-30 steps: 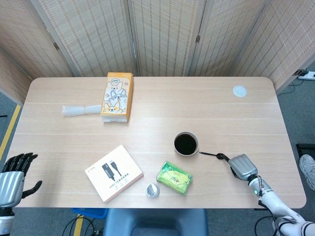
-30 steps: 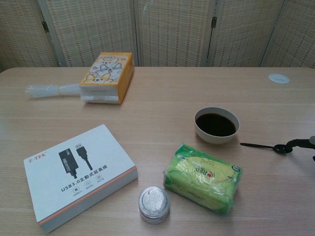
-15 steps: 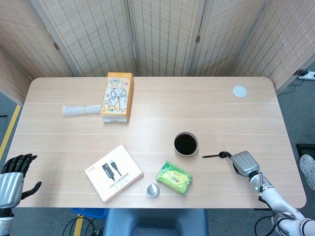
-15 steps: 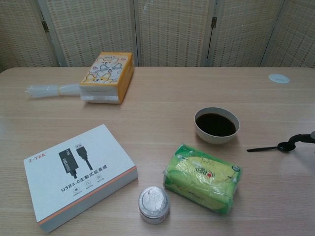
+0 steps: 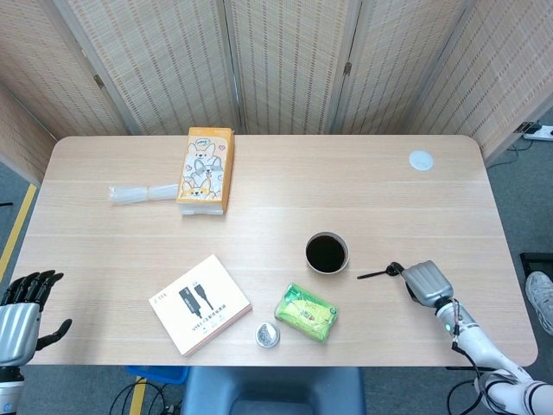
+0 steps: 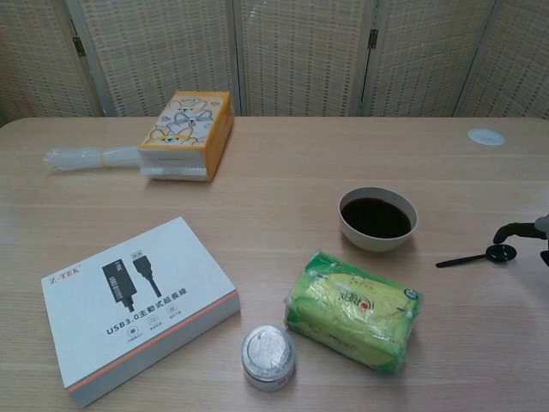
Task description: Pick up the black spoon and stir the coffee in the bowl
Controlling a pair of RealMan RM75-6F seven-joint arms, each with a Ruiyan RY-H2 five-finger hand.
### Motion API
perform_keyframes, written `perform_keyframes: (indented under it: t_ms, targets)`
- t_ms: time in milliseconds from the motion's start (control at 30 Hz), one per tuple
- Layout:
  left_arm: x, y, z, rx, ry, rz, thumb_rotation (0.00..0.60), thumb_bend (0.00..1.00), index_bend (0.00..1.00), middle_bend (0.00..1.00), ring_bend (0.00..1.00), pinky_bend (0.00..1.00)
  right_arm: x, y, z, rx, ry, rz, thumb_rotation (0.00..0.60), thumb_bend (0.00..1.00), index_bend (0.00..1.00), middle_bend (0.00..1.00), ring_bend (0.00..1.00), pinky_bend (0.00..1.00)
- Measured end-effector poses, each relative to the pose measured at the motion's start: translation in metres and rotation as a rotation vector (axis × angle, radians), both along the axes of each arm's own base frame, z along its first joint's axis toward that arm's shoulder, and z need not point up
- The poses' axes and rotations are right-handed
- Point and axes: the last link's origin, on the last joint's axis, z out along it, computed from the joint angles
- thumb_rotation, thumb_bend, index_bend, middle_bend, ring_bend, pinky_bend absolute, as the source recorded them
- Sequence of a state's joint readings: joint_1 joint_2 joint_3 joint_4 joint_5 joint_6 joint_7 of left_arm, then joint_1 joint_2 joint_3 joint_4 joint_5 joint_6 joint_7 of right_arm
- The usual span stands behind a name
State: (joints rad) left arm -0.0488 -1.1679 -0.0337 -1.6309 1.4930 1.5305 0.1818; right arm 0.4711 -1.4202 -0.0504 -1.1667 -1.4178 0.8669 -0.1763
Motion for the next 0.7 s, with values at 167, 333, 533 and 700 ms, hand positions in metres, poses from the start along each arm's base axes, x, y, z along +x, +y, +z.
perform_keyframes:
  t_ms: [167, 333, 533, 700]
  targets:
    - [0.0, 0.0, -0.001, -0.001, 0.0, -0.002, 0.6, 0.26, 0.21, 0.19, 0.15, 0.17, -0.004, 0.008, -0.003, 0.02, 0.007, -0.008, 0.6, 0.76, 0.2, 0.91, 1.0, 0.97]
    - [0.0, 0.0, 0.0, -0.001, 0.0, -0.002, 0.6, 0.26, 0.21, 0.19, 0.15, 0.17, -0.01, 0.008, -0.004, 0.023, 0.024, -0.026, 0.6, 0.76, 0.2, 0.91, 1.0, 0.97]
    - [-0.001, 0.0, 0.0, 0.0, 0.001, 0.0, 0.6, 0.26, 0.21, 0.19, 0.15, 0.17, -0.013, 0.0, -0.001, 0.004, 0.04, -0.034, 0.6, 0.75, 0.2, 0.91, 1.0, 0.97]
    - [-0.001, -0.001, 0.001, 0.004, 0.0, 0.002, 0.6, 0.26, 0.21, 0.19, 0.15, 0.17, -0.009, -0.008, -0.001, -0.016, 0.04, -0.018, 0.6, 0.75, 0.2, 0.91, 1.0, 0.97]
